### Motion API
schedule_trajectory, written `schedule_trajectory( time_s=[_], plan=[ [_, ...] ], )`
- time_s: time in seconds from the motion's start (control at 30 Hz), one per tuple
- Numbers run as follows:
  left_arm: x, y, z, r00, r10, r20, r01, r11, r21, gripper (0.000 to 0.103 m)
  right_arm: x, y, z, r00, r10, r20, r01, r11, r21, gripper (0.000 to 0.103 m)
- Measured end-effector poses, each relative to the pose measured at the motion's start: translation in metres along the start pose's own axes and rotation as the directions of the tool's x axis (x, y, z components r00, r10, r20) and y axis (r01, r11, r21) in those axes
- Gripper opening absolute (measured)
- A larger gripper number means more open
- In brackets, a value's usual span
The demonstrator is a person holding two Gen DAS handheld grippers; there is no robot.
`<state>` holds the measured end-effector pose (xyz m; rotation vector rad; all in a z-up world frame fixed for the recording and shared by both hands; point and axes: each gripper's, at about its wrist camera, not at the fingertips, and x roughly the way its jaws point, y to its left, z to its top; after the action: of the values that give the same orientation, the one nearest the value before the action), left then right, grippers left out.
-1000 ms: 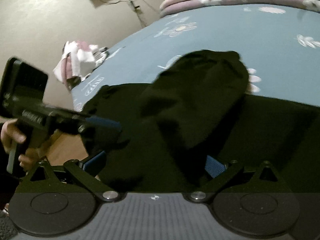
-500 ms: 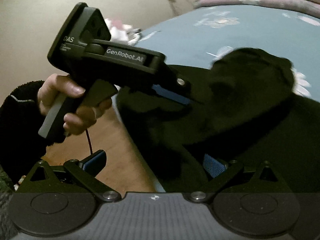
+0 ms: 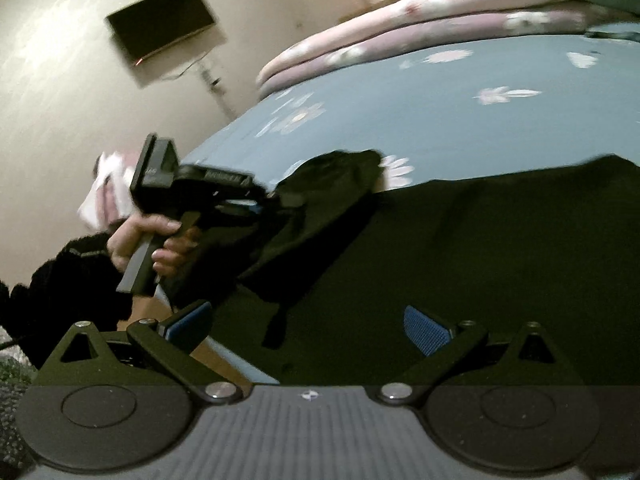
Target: Fold clothes
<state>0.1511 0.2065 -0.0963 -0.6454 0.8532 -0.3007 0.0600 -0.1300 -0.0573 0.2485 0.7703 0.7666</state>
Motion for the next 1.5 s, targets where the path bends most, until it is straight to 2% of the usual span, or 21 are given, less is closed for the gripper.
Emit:
schedule_trajectory(
  time_s=[0.17,0.27,0.33,0.53,0.73,0.9,0.97,1.07,1.17,1.23,1.3,1.37,1.5],
  plan=[
    [-0.025,-0.032,0.009,0.995,0.001,0.1,-0.015,0.99,0.142,0.008,-0.015,-0.01,-0.007,0.999,-0.034,0.033,0.033,0.999,0.042,0.103],
    [-0.054,-0.051,0.012,0.982,-0.006,0.19,-0.038,0.973,0.227,0.008,-0.019,-0.015,-0.009,0.998,-0.046,0.042,0.044,0.998,0.055,0.103],
    [-0.068,-0.058,0.01,0.974,-0.013,0.224,-0.048,0.964,0.263,0.008,-0.022,-0.018,-0.01,0.997,-0.054,0.048,0.051,0.997,0.063,0.103],
    [-0.063,-0.036,-0.011,0.977,0.03,0.213,-0.083,0.965,0.249,0.008,-0.03,-0.026,-0.015,0.995,-0.078,0.065,0.072,0.993,0.089,0.103],
    [-0.041,0.007,-0.027,0.982,0.131,0.133,-0.149,0.979,0.137,0.014,-0.032,-0.032,-0.021,0.992,-0.111,0.056,0.104,0.988,0.11,0.103],
    [-0.058,0.007,-0.03,0.972,0.199,0.121,-0.217,0.964,0.156,0.038,-0.049,-0.042,-0.029,0.984,-0.162,0.076,0.151,0.979,0.14,0.103],
    [-0.069,0.005,-0.028,0.964,0.238,0.12,-0.255,0.954,0.158,0.039,-0.055,-0.046,-0.031,0.98,-0.18,0.088,0.166,0.975,0.148,0.103],
    [-0.088,-0.011,-0.022,0.952,0.265,0.154,-0.294,0.931,0.216,0.038,-0.06,-0.052,-0.031,0.973,-0.204,0.105,0.187,0.97,0.154,0.103],
    [-0.098,-0.044,-0.011,0.961,0.195,0.194,-0.252,0.91,0.331,0.036,-0.06,-0.052,-0.026,0.97,-0.206,0.131,0.189,0.973,0.134,0.103],
    [-0.088,-0.072,-0.006,0.974,0.13,0.184,-0.199,0.88,0.431,0.036,-0.058,-0.053,-0.021,0.967,-0.207,0.148,0.191,0.974,0.12,0.103],
    [-0.061,-0.094,-0.002,0.989,0.076,0.123,-0.13,0.843,0.522,0.036,-0.056,-0.055,-0.017,0.962,-0.215,0.171,0.196,0.973,0.118,0.103],
    [-0.029,-0.112,0.002,0.998,0.042,0.051,-0.064,0.801,0.595,0.025,-0.055,-0.058,-0.013,0.959,-0.216,0.184,0.194,0.972,0.129,0.103],
    [0.048,-0.131,0.007,0.992,0.062,-0.11,0.029,0.735,0.678,0.024,-0.061,-0.063,-0.011,0.95,-0.248,0.191,0.221,0.963,0.153,0.103]
  ],
)
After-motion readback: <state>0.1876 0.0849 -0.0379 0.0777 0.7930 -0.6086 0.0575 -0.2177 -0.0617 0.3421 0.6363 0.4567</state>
